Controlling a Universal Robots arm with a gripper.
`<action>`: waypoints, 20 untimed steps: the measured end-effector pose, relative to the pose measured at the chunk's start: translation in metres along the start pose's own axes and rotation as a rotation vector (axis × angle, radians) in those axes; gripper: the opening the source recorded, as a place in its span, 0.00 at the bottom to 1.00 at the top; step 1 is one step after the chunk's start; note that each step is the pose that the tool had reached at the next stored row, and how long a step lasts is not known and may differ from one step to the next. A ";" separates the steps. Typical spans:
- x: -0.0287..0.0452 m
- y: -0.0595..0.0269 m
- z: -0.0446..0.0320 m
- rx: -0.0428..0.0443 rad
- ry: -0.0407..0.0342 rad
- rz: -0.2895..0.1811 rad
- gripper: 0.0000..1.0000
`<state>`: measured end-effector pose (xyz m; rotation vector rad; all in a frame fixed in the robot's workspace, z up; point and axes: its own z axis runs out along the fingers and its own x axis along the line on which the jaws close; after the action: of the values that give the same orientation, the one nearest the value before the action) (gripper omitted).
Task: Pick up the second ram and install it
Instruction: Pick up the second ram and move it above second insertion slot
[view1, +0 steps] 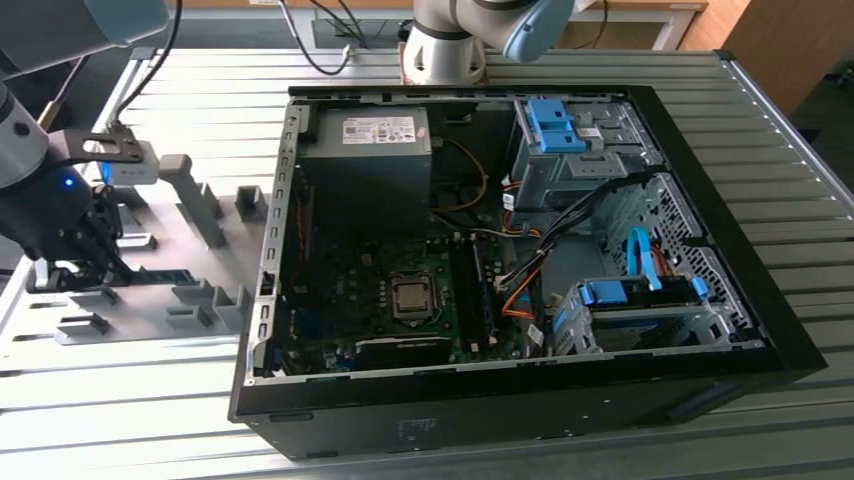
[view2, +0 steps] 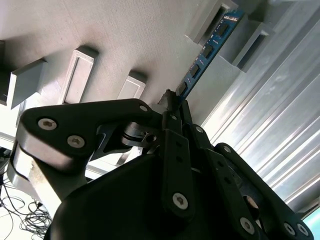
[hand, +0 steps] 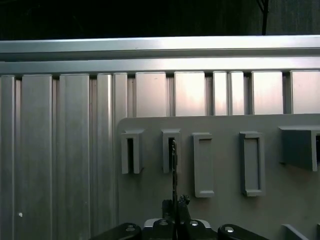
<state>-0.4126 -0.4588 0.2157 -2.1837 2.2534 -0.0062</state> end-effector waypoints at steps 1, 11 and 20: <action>0.0000 0.0000 -0.0010 0.0001 -0.0001 0.001 0.14; 0.0000 -0.0001 -0.0110 0.0003 -0.0003 0.006 0.14; 0.0000 -0.0001 -0.0117 0.0001 0.0000 0.011 0.14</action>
<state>-0.4126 -0.4588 0.2275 -2.1716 2.2650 -0.0062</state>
